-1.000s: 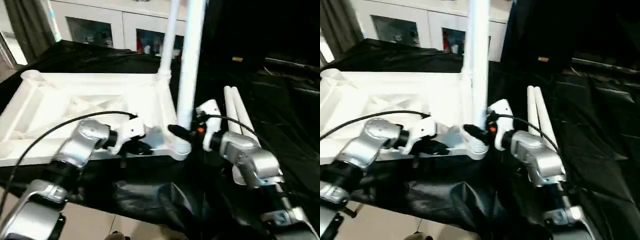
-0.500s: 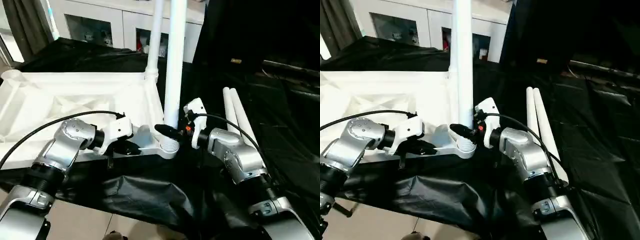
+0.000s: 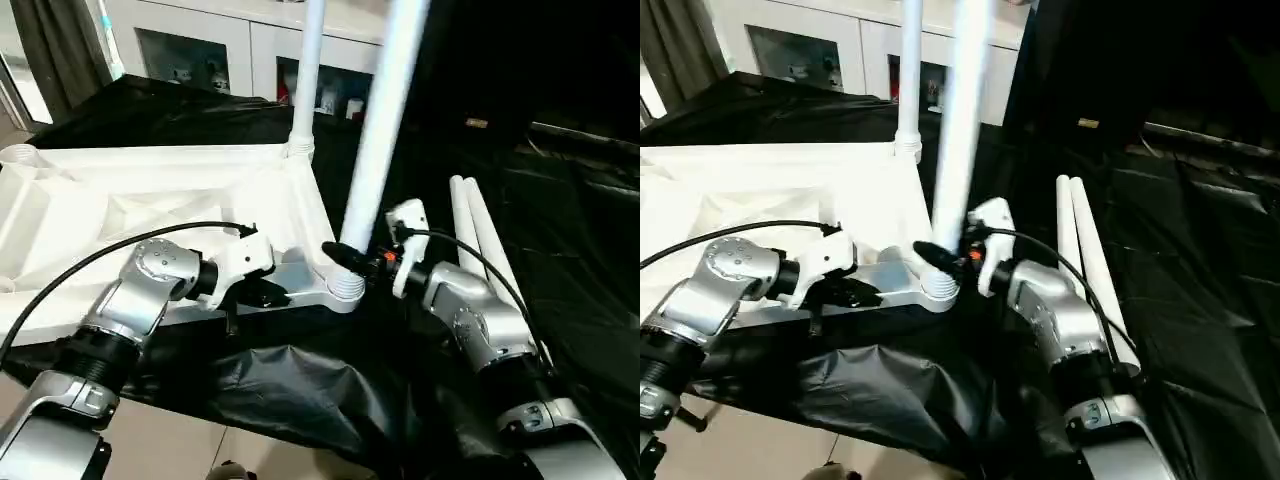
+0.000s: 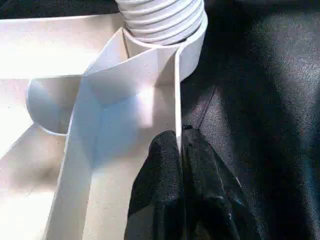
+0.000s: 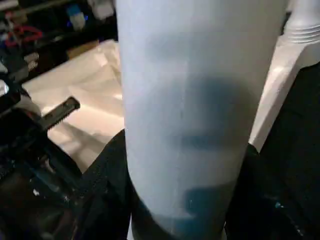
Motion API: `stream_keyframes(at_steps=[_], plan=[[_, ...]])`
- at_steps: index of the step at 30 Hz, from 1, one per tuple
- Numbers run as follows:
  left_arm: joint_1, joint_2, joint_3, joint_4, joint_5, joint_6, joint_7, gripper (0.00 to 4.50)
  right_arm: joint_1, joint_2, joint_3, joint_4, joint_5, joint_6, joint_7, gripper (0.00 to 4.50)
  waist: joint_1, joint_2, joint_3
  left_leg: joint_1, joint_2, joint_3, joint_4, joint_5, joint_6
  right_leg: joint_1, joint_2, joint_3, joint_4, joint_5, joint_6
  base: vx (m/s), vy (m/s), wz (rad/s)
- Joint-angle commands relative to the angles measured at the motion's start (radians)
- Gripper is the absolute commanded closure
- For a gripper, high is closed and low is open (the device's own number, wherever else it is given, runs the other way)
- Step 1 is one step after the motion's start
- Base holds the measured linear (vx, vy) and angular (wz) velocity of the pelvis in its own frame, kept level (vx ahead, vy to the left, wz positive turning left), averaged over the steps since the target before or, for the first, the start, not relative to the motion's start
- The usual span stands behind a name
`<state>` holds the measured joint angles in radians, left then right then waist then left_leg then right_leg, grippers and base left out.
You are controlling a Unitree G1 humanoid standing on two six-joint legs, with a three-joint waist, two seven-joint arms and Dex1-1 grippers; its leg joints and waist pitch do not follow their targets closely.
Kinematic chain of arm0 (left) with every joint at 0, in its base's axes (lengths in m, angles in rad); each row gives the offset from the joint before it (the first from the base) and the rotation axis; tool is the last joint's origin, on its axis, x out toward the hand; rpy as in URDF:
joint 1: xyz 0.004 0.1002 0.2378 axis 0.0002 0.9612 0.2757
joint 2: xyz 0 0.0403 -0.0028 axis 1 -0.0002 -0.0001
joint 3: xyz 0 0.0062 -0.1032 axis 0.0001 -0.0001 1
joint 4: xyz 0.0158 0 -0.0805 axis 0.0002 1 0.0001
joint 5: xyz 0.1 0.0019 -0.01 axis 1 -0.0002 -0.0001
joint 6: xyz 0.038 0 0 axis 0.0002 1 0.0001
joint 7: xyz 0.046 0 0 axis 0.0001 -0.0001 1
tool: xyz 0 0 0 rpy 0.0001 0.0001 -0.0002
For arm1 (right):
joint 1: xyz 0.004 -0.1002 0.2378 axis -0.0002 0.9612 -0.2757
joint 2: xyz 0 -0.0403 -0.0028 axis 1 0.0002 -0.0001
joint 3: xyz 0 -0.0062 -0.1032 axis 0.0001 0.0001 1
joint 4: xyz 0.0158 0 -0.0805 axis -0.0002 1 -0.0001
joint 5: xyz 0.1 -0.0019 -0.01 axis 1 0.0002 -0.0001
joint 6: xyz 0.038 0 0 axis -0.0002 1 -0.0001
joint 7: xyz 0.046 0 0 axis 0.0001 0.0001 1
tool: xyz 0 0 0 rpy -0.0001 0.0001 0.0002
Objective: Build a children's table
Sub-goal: Insert table leg to table base
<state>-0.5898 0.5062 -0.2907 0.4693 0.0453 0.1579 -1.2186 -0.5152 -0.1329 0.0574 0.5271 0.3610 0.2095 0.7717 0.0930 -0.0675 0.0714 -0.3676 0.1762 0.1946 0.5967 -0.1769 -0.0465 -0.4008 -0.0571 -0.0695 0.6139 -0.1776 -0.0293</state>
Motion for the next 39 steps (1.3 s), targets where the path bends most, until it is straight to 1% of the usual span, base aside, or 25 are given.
stream_keyframes(at_steps=[1, 3, 4, 5, 6, 10, 12, 13, 14, 16, 17, 19, 20, 21, 22, 23, 25, 27, 28, 30, 32, 33, 35, 37, 39], plan=[[-0.026, -0.005, 0.006, -0.001, -0.011, -0.006, 0.002, 4.5, 0.028, -0.012, -0.027, 0.06, -0.012, -0.006, -0.02, 2.61, 0.001, 0.021, -0.063, 0.025, 0.067, -0.033, -0.081, -0.263, -0.028, 0.038, -0.108, 0.062, -0.078, -0.281, -0.196, 0.0, 0.0, 0.0], [-0.029, -0.008, 0.006, 0.004, -0.011, -0.007, 0.005, 4.5, 0.037, 0.002, -0.043, 0.079, -0.004, -0.03, -0.021, 2.61, 0.0, 0.022, -0.063, 0.025, 0.068, -0.035, -0.083, -0.271, -0.032, 0.039, -0.108, 0.062, -0.079, -0.296, -0.193, 0.0, 0.0, 0.0], [-0.031, -0.01, 0.007, 0.008, -0.01, -0.008, 0.008, 4.5, 0.045, 0.014, -0.056, 0.092, 0.007, -0.047, -0.023, 2.61, 0.001, 0.024, -0.062, 0.027, 0.068, -0.036, -0.083, -0.284, -0.033, 0.037, -0.11, 0.063, -0.082, -0.311, -0.192, 0.0, 0.0, 0.0], [-0.033, -0.012, 0.007, 0.012, -0.01, -0.01, 0.01, 4.5, 0.054, 0.024, -0.065, 0.105, 0.014, -0.065, -0.024, 2.61, 0.001, 0.023, -0.062, 0.026, 0.068, -0.036, -0.083, -0.292, -0.033, 0.037, -0.111, 0.063, -0.083, -0.321, -0.19, 0.0, 0.0, 0.0], [-0.034, -0.013, 0.008, 0.013, -0.01, -0.011, 0.012, 4.5, 0.063, 0.028, -0.066, 0.114, 0.013, -0.08, -0.024, 2.61, 0.001, 0.023, -0.063, 0.025, 0.068, -0.037, -0.083, -0.291, -0.034, 0.038, -0.112, 0.063, -0.083, -0.322, -0.19, 0.0, 0.0, 0.0], [-0.039, -0.014, 0.009, 0.023, -0.01, -0.017, 0.017, 4.5, 0.092, 0.044, -0.065, 0.142, -0.001, -0.141, -0.02, 2.61, 0.001, 0.026, -0.062, 0.027, 0.068, -0.036, -0.085, -0.304, -0.036, 0.035, -0.11, 0.062, -0.084, -0.32, -0.193, 0.0, 0.0, 0.0], [-0.041, -0.016, 0.009, 0.029, -0.009, -0.02, 0.02, 4.5, 0.105, 0.053, -0.072, 0.151, -0.002, -0.17, -0.023, 2.61, 0.001, 0.028, -0.062, 0.026, 0.069, -0.039, -0.087, -0.311, -0.037, 0.037, -0.111, 0.063, -0.084, -0.329, -0.193, 0.0, 0.0, 0.0], [-0.042, -0.017, 0.009, 0.032, -0.008, -0.021, 0.021, 4.5, 0.113, 0.058, -0.076, 0.161, -0.002, -0.188, -0.026, 2.61, 0.0, 0.028, -0.061, 0.028, 0.07, -0.038, -0.087, -0.316, -0.038, 0.034, -0.11, 0.062, -0.085, -0.333, -0.192, 0.0, 0.0, 0.0], [-0.042, -0.017, 0.009, 0.032, -0.008, -0.021, 0.021, 4.5, 0.113, 0.058, -0.076, 0.161, -0.002, -0.188, -0.026, 2.61, 0.001, 0.028, -0.061, 0.028, 0.07, -0.039, -0.088, -0.324, -0.038, 0.034, -0.111, 0.063, -0.086, -0.34, -0.191, 0.0, 0.0, 0.0], [-0.045, -0.02, 0.008, 0.039, -0.007, -0.024, 0.025, 4.5, 0.123, 0.067, -0.083, 0.192, -0.013, -0.24, -0.03, 2.61, 0.0, 0.029, -0.059, 0.029, 0.069, -0.04, -0.088, -0.347, -0.041, 0.032, -0.113, 0.062, -0.089, -0.368, -0.187, 0.0, 0.0, 0.0], [-0.047, -0.024, 0.007, 0.044, -0.006, -0.025, 0.028, 4.5, 0.126, 0.074, -0.089, 0.218, -0.022, -0.291, -0.044, 2.61, -0.001, 0.028, -0.059, 0.029, 0.07, -0.041, -0.089, -0.356, -0.042, 0.032, -0.114, 0.063, -0.092, -0.388, -0.184, 0.0, 0.0, 0.0], [-0.048, -0.026, 0.007, 0.045, -0.005, -0.026, 0.03, 4.5, 0.127, 0.076, -0.089, 0.225, -0.029, -0.316, -0.053, 2.61, -0.001, 0.029, -0.057, 0.031, 0.07, -0.042, -0.089, -0.368, -0.042, 0.029, -0.112, 0.063, -0.093, -0.4, -0.184, 0.0, 0.0, 0.0], [-0.049, -0.027, 0.006, 0.048, -0.003, -0.028, 0.033, 4.5, 0.125, 0.073, -0.079, 0.234, -0.047, -0.359, -0.061, 2.61, -0.002, 0.03, -0.057, 0.032, 0.071, -0.043, -0.09, -0.381, -0.044, 0.028, -0.113, 0.062, -0.094, -0.414, -0.183, 0.0, 0.0, 0.0], [-0.049, -0.027, 0.006, 0.048, -0.003, -0.028, 0.033, 4.5, 0.125, 0.073, -0.079, 0.234, -0.048, -0.361, -0.061, 2.61, -0.002, 0.029, -0.056, 0.032, 0.071, -0.043, -0.091, -0.386, -0.046, 0.028, -0.112, 0.062, -0.095, -0.421, -0.18, 0.0, 0.0, 0.0], [-0.052, -0.028, 0.005, 0.053, -0.001, -0.031, 0.033, 4.5, 0.121, 0.069, -0.068, 0.241, -0.065, -0.387, -0.062, 2.61, -0.001, 0.033, -0.056, 0.033, 0.07, -0.044, -0.091, -0.393, -0.047, 0.027, -0.114, 0.063, -0.096, -0.433, -0.177, 0.0, 0.0, 0.0], [-0.055, -0.029, 0.005, 0.06, 0.0, -0.034, 0.034, 4.5, 0.117, 0.064, -0.051, 0.249, -0.089, -0.415, -0.059, 2.61, -0.002, 0.033, -0.056, 0.033, 0.07, -0.045, -0.091, -0.4, -0.049, 0.027, -0.113, 0.063, -0.098, -0.441, -0.174, 0.0, 0.0, 0.0], [-0.057, -0.03, 0.005, 0.062, 0.001, -0.035, 0.034, 4.5, 0.114, 0.063, -0.046, 0.253, -0.097, -0.424, -0.056, 2.61, -0.003, 0.031, -0.057, 0.031, 0.07, -0.045, -0.093, -0.397, -0.047, 0.028, -0.113, 0.063, -0.098, -0.44, -0.172, 0.0, 0.0, 0.0], [-0.06, -0.031, 0.004, 0.066, 0.002, -0.038, 0.035, 4.5, 0.109, 0.061, -0.04, 0.265, -0.108, -0.442, -0.05, 2.61, -0.003, 0.032, -0.056, 0.032, 0.07, -0.045, -0.092, -0.399, -0.045, 0.027, -0.113, 0.064, -0.099, -0.44, -0.174, 0.0, 0.0, 0.0], [-0.061, -0.031, 0.003, 0.069, 0.002, -0.04, 0.035, 4.5, 0.104, 0.059, -0.036, 0.276, -0.114, -0.45, -0.048, 2.61, -0.003, 0.031, -0.056, 0.03, 0.07, -0.046, -0.093, -0.397, -0.044, 0.028, -0.114, 0.063, -0.098, -0.438, -0.174, 0.0, 0.0, 0.0], [-0.064, -0.032, 0.002, 0.073, 0.003, -0.043, 0.035, 4.5, 0.091, 0.051, -0.021, 0.305, -0.132, -0.465, -0.043, 2.61, -0.006, 0.031, -0.055, 0.03, 0.071, -0.046, -0.094, -0.401, -0.046, 0.028, -0.112, 0.063, -0.097, -0.437, -0.175, 0.0, 0.0, 0.0], [-0.066, -0.032, 0.001, 0.076, 0.004, -0.046, 0.035, 4.5, 0.082, 0.044, -0.01, 0.329, -0.144, -0.469, -0.038, 2.61, -0.007, 0.029, -0.056, 0.03, 0.07, -0.046, -0.093, -0.399, -0.042, 0.028, -0.113, 0.064, -0.097, -0.438, -0.178, 0.0, 0.0, 0.0], [-0.066, -0.032, 0.0, 0.078, 0.004, -0.047, 0.035, 4.5, 0.079, 0.043, -0.009, 0.336, -0.147, -0.472, -0.037, 2.61, -0.007, 0.03, -0.054, 0.029, 0.07, -0.045, -0.093, -0.402, -0.04, 0.028, -0.114, 0.065, -0.099, -0.449, -0.176, 0.0, 0.0, 0.0], [-0.067, -0.032, 0.0, 0.079, 0.005, -0.049, 0.034, 4.5, 0.073, 0.036, -0.001, 0.347, -0.154, -0.461, -0.023, 2.61, -0.007, 0.029, -0.053, 0.031, 0.07, -0.047, -0.093, -0.413, -0.039, 0.026, -0.114, 0.064, -0.101, -0.471, -0.169, 0.0, 0.0, 0.0], [-0.068, -0.031, -0.002, 0.081, 0.005, -0.052, 0.031, 4.5, 0.065, 0.027, 0.007, 0.357, -0.156, -0.444, 0.006, 2.61, -0.008, 0.03, -0.054, 0.031, 0.071, -0.047, -0.094, -0.417, -0.038, 0.027, -0.112, 0.064, -0.101, -0.47, -0.17, 0.0, 0.0, 0.0], [-0.067, -0.03, -0.004, 0.081, 0.004, -0.058, 0.025, 4.5, 0.058, 0.016, 0.013, 0.359, -0.149, -0.402, 0.051, 2.61, -0.008, 0.03, -0.053, 0.032, 0.071, -0.047, -0.094, -0.425, -0.037, 0.026, -0.113, 0.064, -0.102, -0.473, -0.171, 0.0, 0.0, 0.0]])
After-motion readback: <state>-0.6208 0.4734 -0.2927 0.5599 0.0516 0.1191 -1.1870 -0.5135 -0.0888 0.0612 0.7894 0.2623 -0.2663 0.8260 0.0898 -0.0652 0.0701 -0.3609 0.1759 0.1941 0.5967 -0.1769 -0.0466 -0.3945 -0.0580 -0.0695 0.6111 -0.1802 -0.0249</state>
